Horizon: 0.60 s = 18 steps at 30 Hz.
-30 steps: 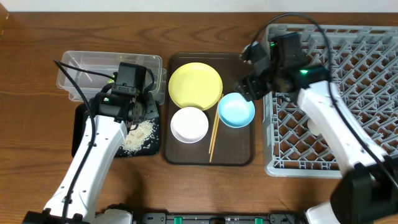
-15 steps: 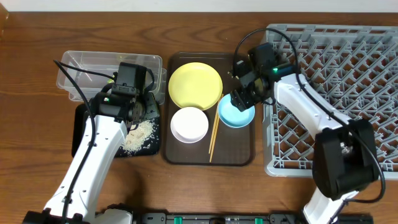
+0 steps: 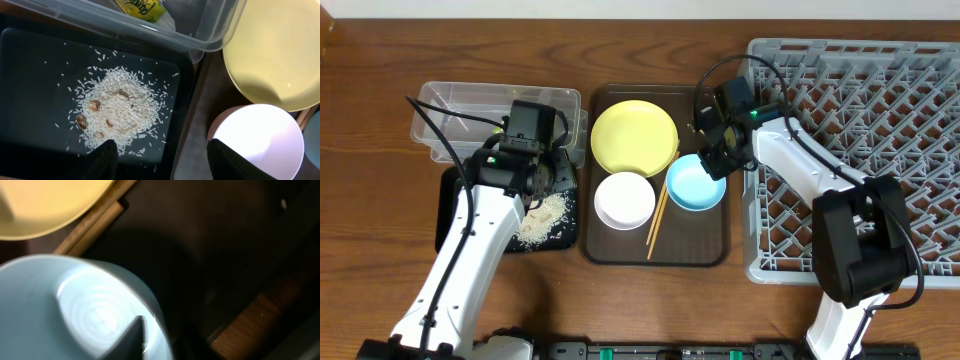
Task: Sort waste into correct bins and load items into the dishwasher rack
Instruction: 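Carry the light-blue bowl right and set it upright in the rack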
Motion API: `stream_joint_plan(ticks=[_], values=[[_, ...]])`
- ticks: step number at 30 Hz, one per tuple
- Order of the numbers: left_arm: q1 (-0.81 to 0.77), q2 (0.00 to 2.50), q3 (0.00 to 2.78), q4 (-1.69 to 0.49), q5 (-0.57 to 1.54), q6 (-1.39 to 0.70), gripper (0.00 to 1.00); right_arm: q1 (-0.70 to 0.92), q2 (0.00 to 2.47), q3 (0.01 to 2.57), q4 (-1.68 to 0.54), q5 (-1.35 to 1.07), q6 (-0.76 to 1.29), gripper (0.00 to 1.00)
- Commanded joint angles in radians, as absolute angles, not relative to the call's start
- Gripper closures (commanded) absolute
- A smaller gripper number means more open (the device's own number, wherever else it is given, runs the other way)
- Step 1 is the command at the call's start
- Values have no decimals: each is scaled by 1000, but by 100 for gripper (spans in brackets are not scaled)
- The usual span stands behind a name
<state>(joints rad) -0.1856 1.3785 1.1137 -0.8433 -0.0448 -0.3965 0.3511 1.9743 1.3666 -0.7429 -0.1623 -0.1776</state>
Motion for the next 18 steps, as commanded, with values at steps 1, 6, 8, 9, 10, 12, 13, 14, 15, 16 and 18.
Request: stream_joint_plan(ticks=[1,6,8,9,10,12,13,14,15,16,18], values=[[-182,1375,1120,-848,-64,-406,39,358,1980,1374,-744,-157,-169,96],[-182,1375,1120,-848,-64,-406,39,352,1954,1375,-751,-154,-168,99],[-182,1375,1120,-848,-64,-406,39,345,1920,1375,-750,-131,-152,99],[-182,1375,1120,-848,-64,-406,39,340,1902,1375,-749,-115,-150,99],[-182,1375,1120,-848,-64,-406,39,336,1873,1375,-748,-89,-150,99],[-182,1375,1120,-848,-64,-406,39,327,1824,1375,-747,-37,-150,99],[-182,1375,1120,-848,-64,-406,39,323,1792,1375,-744,-3,-150,99],[-182,1375,1120,-847,-64,-406,39,318,1766,1375,-739,27,-150,99],[-182,1375,1120,-847,-64,-406,39,313,1733,1375,-732,60,-150,99],[-182,1375,1120,-847,-64,-406,39,307,1704,1375,-721,94,-150,99],[-182,1375,1120,-847,-64,-406,39,295,1650,1375,-687,167,-150,99]])
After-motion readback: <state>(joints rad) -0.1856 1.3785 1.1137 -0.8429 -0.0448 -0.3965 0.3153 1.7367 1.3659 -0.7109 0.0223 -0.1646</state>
